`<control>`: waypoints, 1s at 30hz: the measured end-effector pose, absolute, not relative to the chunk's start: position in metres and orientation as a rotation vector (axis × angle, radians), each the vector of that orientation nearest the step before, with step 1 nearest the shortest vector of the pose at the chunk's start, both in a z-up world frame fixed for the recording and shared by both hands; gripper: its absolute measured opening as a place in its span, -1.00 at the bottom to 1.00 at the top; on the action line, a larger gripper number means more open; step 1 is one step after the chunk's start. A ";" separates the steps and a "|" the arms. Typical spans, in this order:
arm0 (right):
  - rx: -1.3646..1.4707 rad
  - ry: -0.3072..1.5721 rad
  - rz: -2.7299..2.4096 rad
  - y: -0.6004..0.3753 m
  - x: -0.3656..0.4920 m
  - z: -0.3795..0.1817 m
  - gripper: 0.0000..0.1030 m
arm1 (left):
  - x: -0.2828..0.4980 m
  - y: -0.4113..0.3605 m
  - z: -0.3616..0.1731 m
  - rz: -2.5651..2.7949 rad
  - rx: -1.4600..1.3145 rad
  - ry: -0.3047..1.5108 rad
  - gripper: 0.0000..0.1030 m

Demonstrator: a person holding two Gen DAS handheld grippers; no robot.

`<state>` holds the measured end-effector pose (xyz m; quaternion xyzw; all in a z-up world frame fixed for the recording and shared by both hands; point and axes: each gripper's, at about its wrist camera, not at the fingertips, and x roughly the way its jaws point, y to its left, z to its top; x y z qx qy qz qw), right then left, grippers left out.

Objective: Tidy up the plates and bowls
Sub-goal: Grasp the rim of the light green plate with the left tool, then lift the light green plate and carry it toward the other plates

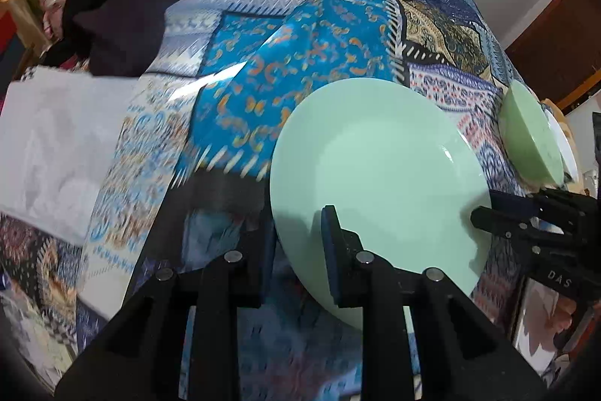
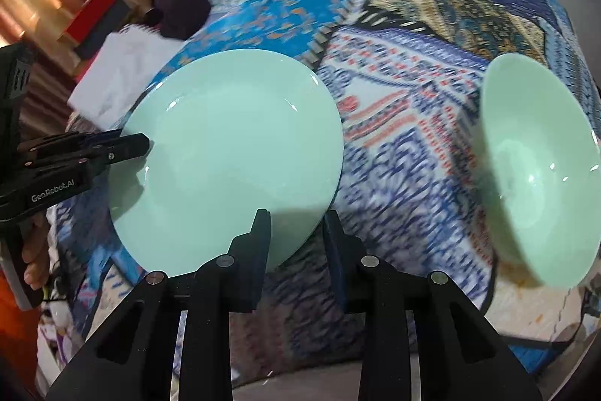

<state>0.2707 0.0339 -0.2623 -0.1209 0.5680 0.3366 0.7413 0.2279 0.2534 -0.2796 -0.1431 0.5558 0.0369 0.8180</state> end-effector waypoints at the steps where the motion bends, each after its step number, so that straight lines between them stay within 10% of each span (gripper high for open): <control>1: -0.273 1.251 0.760 0.035 0.264 -0.261 -0.49 | 0.221 0.254 -0.279 0.080 -0.311 1.186 -0.55; 30: -0.287 1.254 0.768 0.050 0.263 -0.266 -0.52 | 0.171 0.248 -0.277 0.101 -0.362 1.174 -0.45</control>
